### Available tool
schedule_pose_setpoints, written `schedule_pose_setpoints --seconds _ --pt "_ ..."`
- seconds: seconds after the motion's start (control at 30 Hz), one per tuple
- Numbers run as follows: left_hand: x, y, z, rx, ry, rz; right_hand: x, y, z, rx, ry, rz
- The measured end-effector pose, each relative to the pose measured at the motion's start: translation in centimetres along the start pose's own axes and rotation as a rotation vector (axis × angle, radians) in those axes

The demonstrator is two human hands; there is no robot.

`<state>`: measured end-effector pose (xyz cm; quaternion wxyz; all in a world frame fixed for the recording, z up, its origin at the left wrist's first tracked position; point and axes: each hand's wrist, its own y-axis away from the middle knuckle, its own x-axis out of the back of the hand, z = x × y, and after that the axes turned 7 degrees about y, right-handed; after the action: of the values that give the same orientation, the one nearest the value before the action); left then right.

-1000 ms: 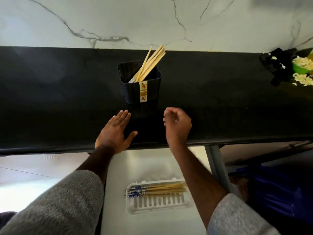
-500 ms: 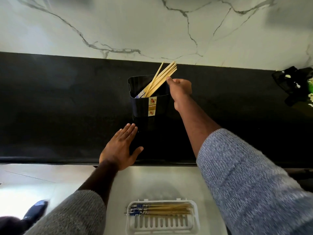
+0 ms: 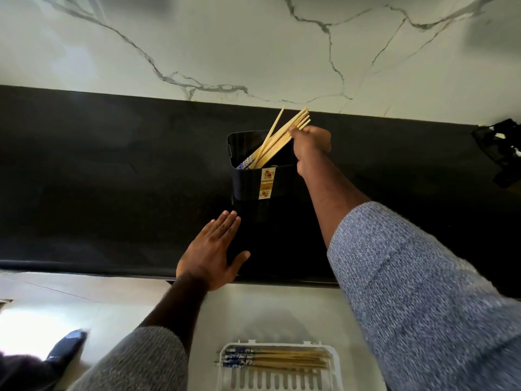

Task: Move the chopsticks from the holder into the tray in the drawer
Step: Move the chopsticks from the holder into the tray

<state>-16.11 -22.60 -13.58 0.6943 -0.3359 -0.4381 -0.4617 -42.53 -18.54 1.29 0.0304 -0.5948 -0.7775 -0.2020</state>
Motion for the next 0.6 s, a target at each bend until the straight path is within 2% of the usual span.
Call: schedule_pose_setpoints --seconds 0.27,0.47,0.6 --pt "0.1 0.0 0.1 -0.004 0.008 0.006 1.5 0.8 0.1 0.042 -0.058 0.059" --pt "0.2 0.0 0.1 0.007 0.005 -0.009 3.8 1.5 0.5 0.139 -0.212 0.138" --pt "0.1 -0.1 0.0 0.015 -0.014 -0.007 5.9 2.3 0.7 0.132 -0.345 0.215"
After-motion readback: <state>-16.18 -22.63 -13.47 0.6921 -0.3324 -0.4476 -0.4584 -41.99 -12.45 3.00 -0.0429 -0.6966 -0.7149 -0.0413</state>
